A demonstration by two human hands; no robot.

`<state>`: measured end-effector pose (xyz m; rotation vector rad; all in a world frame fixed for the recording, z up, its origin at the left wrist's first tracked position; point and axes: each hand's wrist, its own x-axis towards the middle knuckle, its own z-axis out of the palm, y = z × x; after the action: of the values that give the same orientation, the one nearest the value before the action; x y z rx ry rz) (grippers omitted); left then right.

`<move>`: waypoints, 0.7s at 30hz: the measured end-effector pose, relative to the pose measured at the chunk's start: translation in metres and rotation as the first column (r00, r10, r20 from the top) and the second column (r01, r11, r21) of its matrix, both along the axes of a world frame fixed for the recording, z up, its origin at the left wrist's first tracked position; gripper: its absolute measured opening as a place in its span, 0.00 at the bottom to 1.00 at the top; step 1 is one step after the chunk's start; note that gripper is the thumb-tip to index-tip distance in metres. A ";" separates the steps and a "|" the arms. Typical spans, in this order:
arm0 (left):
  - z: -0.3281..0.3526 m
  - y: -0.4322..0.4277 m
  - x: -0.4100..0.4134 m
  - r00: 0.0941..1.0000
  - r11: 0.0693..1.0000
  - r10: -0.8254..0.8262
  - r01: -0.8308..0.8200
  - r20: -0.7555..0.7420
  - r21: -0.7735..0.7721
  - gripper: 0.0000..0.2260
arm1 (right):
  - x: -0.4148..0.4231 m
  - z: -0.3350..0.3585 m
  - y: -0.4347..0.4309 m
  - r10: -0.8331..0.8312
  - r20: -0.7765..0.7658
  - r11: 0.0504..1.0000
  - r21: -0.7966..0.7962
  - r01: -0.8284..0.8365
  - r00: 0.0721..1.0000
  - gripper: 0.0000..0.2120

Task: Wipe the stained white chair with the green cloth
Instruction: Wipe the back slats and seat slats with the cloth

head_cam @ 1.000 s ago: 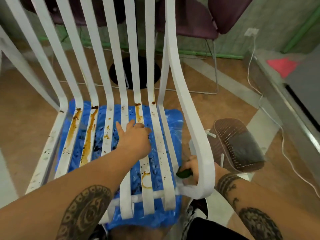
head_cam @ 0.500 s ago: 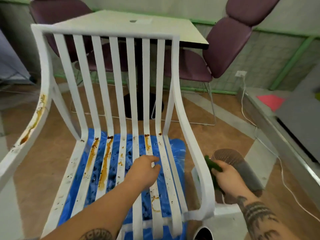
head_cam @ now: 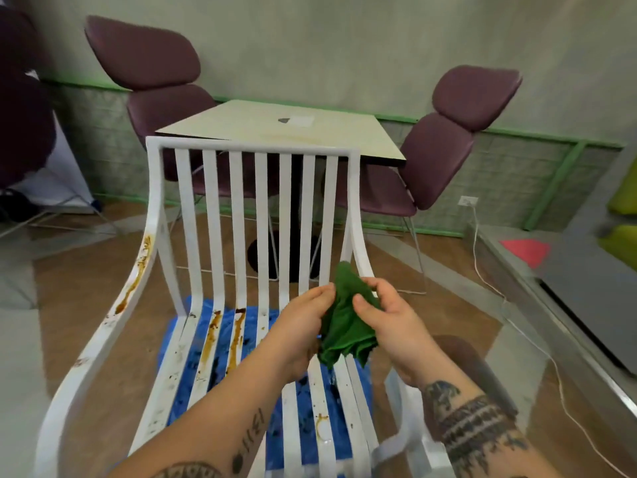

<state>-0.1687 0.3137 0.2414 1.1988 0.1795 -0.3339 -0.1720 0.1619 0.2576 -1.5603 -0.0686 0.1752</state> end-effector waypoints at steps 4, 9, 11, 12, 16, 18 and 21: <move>0.008 0.024 -0.013 0.999 1.000 0.015 -0.015 0.029 -0.011 0.13 | -0.011 -0.006 0.025 -0.007 -0.023 1.000 0.013 0.007 1.000 0.06; 0.012 0.049 -0.024 0.993 0.990 0.085 -0.093 0.080 0.101 0.11 | -0.018 0.004 0.040 -0.089 0.031 0.993 -0.075 0.091 0.996 0.05; 0.014 0.056 -0.029 0.991 0.986 0.098 -0.110 0.095 0.129 0.10 | -0.021 0.011 0.041 -0.079 0.020 0.994 -0.075 0.080 0.997 0.06; 0.013 0.059 -0.029 0.989 0.983 0.104 -0.118 0.102 0.139 0.10 | -0.021 0.013 0.041 -0.078 -0.007 0.996 -0.040 0.078 0.997 0.06; 0.020 0.080 -0.038 0.985 0.980 0.118 -0.136 0.125 0.142 0.15 | -0.024 0.029 0.035 -0.056 -0.132 0.982 0.171 0.079 0.990 0.07; 0.022 0.088 -0.040 0.986 0.988 0.145 -0.149 0.086 0.044 0.17 | -0.026 0.034 0.033 -0.031 -0.173 0.970 0.232 0.071 0.984 0.08; 0.025 0.093 -0.042 0.981 0.973 0.191 -0.187 0.019 -0.135 0.15 | -0.029 0.033 0.037 -0.049 -0.196 0.969 0.229 0.095 0.979 0.11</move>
<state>-0.2108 0.4071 0.2660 1.0456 0.2382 -0.1573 -0.2010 0.1986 0.2909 -1.2992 0.1134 0.2476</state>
